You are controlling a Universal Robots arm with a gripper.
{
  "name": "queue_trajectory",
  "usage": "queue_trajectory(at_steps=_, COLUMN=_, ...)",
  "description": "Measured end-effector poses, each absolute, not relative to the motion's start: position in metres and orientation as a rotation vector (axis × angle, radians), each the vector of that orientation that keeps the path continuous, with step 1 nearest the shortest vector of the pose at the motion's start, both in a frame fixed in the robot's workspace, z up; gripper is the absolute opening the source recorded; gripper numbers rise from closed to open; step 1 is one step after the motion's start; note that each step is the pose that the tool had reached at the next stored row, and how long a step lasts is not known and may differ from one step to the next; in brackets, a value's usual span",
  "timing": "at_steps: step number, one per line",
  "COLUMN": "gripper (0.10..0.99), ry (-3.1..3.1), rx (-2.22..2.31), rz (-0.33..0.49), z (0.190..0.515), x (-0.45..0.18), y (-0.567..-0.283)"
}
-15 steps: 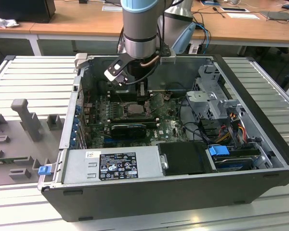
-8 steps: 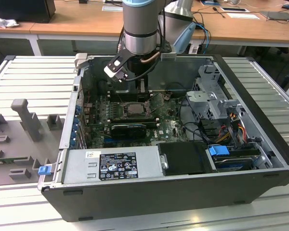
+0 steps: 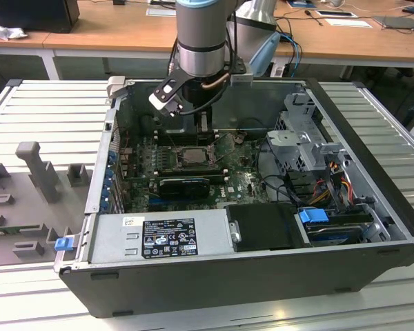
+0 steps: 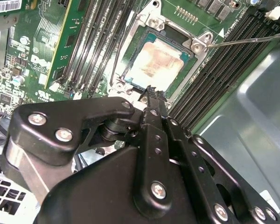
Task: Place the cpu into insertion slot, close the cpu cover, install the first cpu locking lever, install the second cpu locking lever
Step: 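Close the cpu cover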
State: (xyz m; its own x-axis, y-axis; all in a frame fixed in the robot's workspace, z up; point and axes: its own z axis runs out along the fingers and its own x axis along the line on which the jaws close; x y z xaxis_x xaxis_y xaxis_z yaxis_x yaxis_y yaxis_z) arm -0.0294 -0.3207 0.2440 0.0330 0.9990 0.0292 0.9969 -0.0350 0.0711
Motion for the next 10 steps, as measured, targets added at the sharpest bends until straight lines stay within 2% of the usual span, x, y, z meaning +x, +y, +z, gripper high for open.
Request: queue_trajectory(at_steps=10, gripper=0.106, ry=2.160, rx=2.235, rz=0.109, z=0.2525, x=-0.0289, y=-0.3205)
